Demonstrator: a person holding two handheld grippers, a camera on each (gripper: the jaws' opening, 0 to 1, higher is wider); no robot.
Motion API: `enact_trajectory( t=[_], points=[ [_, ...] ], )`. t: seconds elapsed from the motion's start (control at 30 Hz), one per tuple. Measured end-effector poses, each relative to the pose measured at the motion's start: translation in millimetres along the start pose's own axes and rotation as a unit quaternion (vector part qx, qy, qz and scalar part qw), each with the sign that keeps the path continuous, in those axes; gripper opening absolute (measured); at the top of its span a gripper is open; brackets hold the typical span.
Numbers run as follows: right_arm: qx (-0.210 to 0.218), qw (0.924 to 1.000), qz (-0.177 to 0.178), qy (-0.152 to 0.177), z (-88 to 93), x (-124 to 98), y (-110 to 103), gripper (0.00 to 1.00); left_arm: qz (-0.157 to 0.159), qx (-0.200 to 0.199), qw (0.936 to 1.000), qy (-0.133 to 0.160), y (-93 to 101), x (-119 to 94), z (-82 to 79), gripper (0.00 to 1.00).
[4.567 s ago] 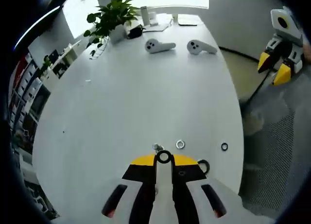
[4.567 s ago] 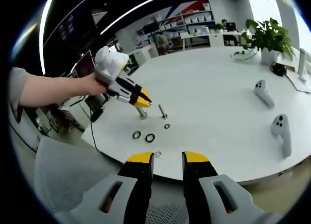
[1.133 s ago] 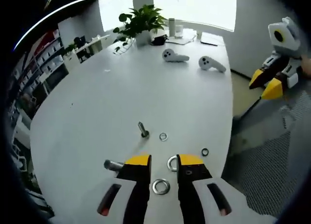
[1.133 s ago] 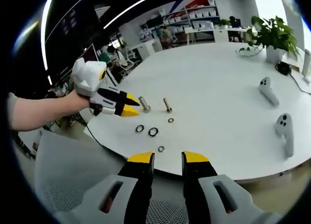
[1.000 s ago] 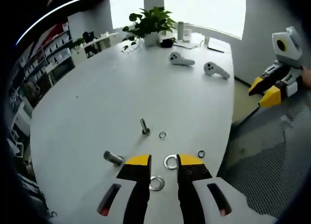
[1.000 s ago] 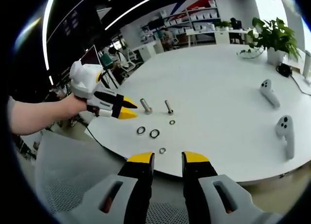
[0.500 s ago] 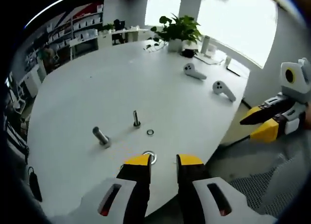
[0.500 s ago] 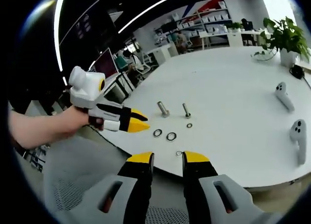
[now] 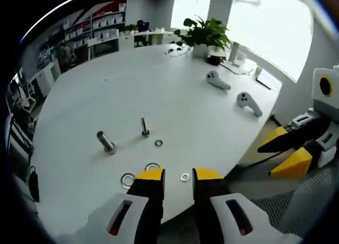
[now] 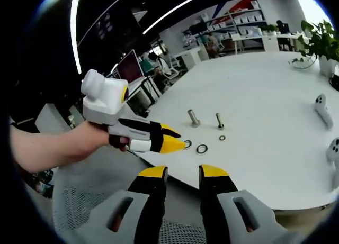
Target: Place the washer onto the threaded stud by aligning its center hole with the stud, sliding it down to the base, and recovering from edge contact or off-axis alignment until the washer reaches the visible bottom stop.
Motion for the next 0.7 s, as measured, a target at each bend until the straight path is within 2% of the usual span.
enact_trajectory(
  t=[0.37,0.57,0.7],
  points=[
    [0.003,0.9999,0.001,0.014,-2.5,-1,1,0.28,-0.028,-0.026,0.9993,-0.004,-6.4,-9,3.9,0.2],
    [-0.001,1.0,-0.002,0.009,-1.5,0,0,0.28,-0.029,-0.02,0.9994,-0.005,-6.2,-12,4.6,0.2],
    [0.0,1.0,-0.002,0.005,-1.0,0,-1,0.28,-0.024,-0.021,0.9995,-0.009,-10.1,-5,4.3,0.2]
  ],
)
Point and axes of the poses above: the point that each gripper's makers call its tool centre point, and the gripper's own axes: x roughly forward along the fingers, y roughly to its right, z roughly out of its underside, the point moved 8 cm from there along -x, roughly backward along the fingers, and after that the axes turned 2 degrees about -z, right-handed, at the moved point
